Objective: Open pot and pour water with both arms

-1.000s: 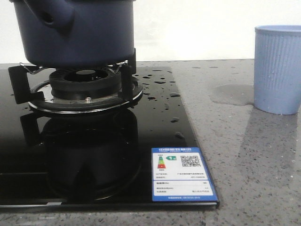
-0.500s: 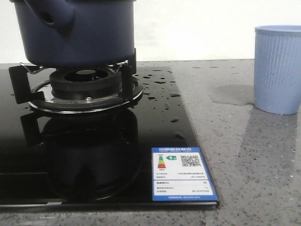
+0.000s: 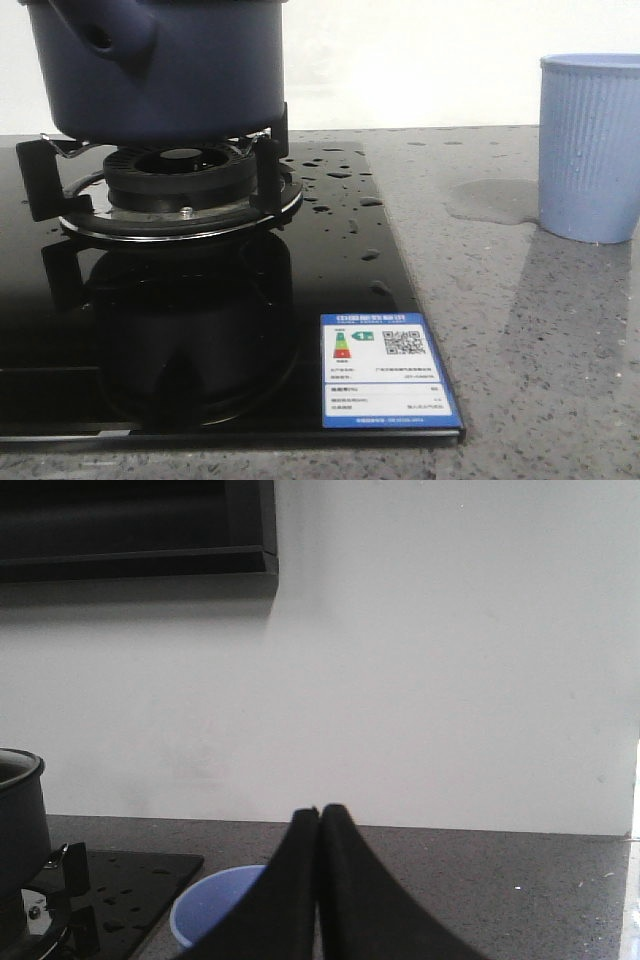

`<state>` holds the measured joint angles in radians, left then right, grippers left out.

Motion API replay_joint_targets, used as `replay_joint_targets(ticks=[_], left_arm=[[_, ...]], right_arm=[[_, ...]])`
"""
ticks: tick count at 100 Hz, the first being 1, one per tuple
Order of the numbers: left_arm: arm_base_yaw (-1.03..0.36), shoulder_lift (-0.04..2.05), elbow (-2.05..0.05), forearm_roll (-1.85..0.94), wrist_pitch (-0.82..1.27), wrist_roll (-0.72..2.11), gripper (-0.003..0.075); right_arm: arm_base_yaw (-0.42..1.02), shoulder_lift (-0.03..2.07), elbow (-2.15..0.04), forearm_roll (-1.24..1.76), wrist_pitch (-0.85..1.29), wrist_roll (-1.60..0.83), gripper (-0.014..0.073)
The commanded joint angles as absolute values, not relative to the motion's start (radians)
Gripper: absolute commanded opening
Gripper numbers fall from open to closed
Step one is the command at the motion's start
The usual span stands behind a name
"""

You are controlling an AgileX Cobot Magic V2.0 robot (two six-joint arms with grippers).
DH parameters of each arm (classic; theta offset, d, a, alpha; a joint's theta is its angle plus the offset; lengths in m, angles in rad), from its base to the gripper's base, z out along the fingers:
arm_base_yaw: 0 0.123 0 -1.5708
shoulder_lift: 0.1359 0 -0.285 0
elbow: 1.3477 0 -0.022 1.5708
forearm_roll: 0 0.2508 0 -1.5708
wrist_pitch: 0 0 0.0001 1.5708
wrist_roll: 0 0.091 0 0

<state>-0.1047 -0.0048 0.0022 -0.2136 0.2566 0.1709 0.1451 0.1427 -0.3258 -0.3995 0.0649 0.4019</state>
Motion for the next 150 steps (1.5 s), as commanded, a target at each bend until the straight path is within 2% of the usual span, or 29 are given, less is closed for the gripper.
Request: replay_joint_targets(ticks=[1,38,49,80,85,105,150], left_arm=[[-0.102,-0.028,0.031,-0.220,0.294,0.161,-0.0020],[-0.102,-0.028,0.031,-0.220,0.294,0.161,-0.0020],[-0.102,-0.028,0.031,-0.220,0.294,0.161,-0.0020],[-0.102,-0.028,0.031,-0.220,0.294,0.161,-0.0020],[-0.102,-0.028,0.031,-0.220,0.294,0.161,-0.0020],[-0.102,-0.028,0.031,-0.220,0.294,0.161,-0.0020],[-0.102,-0.028,0.031,-0.220,0.294,0.161,-0.0020]], right_arm=[[0.141,0.151,-0.349,-0.402,0.000,0.400,-0.0075],[0.141,0.151,-0.339,-0.402,0.000,0.400,-0.0075],[0.141,0.145,-0.300,-0.376,0.116,0.393,-0.0075],[0.121,-0.006,0.027,-0.216,0.185,0.317,-0.0075],[0.106,-0.028,0.018,-0.185,0.290,0.236,-0.0075],[0.066,-0.026,0.022,-0.141,0.303,0.032,-0.0075],[0.066,-0.026,0.022,-0.141,0.307,0.023,-0.0075]])
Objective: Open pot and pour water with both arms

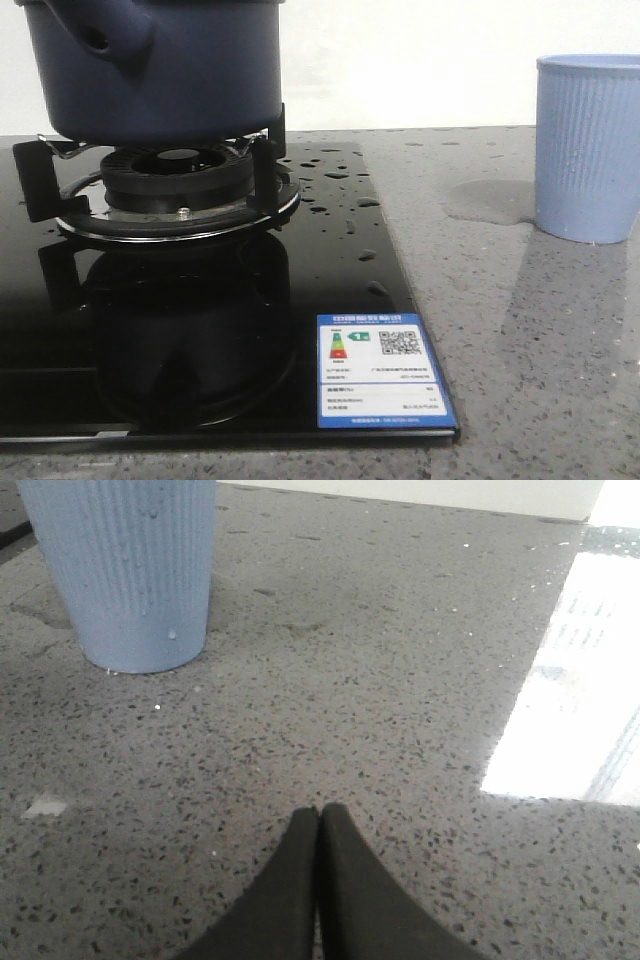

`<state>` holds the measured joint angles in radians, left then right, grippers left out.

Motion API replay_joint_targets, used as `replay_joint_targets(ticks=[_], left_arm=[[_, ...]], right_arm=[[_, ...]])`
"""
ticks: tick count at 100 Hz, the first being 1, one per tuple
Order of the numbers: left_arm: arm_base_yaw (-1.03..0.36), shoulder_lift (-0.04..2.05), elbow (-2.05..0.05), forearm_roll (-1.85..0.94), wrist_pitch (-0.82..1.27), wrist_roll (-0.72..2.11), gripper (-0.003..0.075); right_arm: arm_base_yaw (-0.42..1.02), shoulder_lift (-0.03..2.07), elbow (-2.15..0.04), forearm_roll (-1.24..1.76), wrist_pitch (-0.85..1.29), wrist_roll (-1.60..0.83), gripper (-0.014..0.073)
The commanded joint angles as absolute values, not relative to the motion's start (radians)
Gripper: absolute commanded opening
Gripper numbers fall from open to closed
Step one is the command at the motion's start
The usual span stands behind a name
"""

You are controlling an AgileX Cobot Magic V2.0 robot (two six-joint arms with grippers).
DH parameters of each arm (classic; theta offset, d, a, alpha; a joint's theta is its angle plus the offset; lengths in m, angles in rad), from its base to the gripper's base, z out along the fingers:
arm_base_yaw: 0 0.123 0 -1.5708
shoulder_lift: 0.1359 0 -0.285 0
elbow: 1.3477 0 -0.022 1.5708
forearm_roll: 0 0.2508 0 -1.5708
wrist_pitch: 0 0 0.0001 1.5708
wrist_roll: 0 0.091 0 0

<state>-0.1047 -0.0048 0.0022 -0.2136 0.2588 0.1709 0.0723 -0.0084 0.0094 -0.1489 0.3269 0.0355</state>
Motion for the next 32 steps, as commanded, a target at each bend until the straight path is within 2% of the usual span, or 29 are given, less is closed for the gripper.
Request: replay_joint_targets(ticks=[1,32], left_arm=[[-0.102,-0.028,0.031,-0.220,0.294,0.161,-0.0020],[-0.102,-0.028,0.031,-0.220,0.294,0.161,-0.0020]], right_arm=[[0.066,-0.026,0.022,-0.141,0.307,0.023,-0.0075],[0.066,-0.026,0.022,-0.141,0.307,0.023,-0.0075]])
